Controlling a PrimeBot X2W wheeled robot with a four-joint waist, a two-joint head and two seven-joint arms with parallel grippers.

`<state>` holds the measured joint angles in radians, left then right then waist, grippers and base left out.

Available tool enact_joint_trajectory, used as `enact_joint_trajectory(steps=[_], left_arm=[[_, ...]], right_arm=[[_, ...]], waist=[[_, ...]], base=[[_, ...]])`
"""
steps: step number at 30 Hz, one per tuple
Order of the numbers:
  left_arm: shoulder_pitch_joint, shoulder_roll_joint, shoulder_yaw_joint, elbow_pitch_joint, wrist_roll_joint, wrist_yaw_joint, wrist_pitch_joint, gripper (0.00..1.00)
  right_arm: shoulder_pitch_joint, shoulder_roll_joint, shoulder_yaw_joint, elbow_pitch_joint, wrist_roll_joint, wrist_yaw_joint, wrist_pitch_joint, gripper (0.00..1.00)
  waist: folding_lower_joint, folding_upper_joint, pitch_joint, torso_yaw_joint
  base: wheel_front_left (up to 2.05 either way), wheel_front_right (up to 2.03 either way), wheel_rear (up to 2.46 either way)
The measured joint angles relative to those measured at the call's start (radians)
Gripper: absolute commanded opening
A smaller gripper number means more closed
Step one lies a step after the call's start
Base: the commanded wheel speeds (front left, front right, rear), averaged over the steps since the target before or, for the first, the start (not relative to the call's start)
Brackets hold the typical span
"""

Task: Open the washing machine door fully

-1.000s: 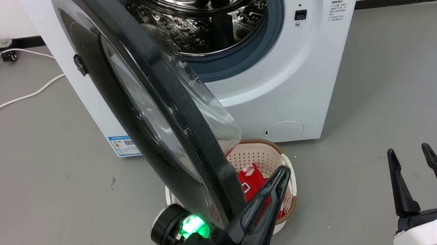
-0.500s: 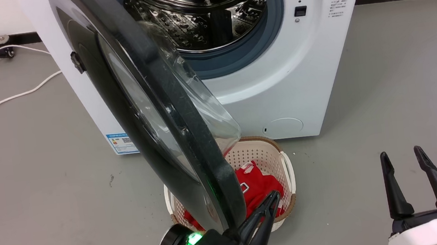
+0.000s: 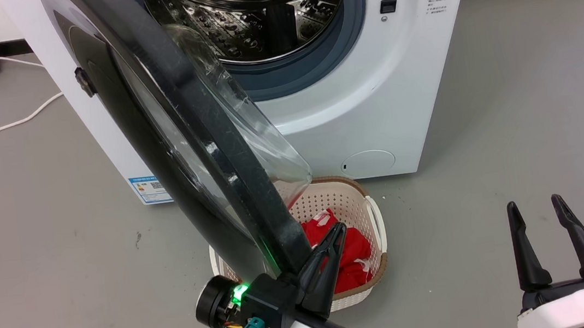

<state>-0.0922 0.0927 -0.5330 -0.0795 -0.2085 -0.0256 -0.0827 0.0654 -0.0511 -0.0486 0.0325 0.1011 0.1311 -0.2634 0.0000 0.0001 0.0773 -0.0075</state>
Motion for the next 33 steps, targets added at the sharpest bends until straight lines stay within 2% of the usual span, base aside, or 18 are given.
enact_joint_trajectory(steps=[9,18,24,33], left_arm=[[-0.002,-0.006,0.009,0.023,-0.016,0.021,-0.014,0.00],[0.055,0.018,0.022,-0.031,-0.014,0.063,-0.017,0.00],[0.097,0.027,0.025,-0.066,-0.017,0.082,-0.013,0.00],[0.139,0.032,0.013,-0.085,-0.024,0.097,-0.010,0.00]], right_arm=[[-0.005,0.000,0.004,0.003,0.014,0.000,0.000,1.00],[-0.002,0.000,-0.001,0.009,0.020,0.000,0.000,1.00],[0.005,0.000,-0.009,0.013,0.019,0.000,0.000,1.00],[0.009,0.000,-0.002,0.015,0.015,0.000,0.000,1.00]], waist=[[0.0000,0.0000,0.000,0.005],[-0.0001,0.0000,-0.008,0.025],[0.0000,0.0000,-0.015,0.080],[-0.0001,0.0000,-0.029,0.207]], base=[[0.00,0.00,0.00],[0.00,0.00,0.00],[0.00,0.00,0.00],[0.00,0.00,0.00]])
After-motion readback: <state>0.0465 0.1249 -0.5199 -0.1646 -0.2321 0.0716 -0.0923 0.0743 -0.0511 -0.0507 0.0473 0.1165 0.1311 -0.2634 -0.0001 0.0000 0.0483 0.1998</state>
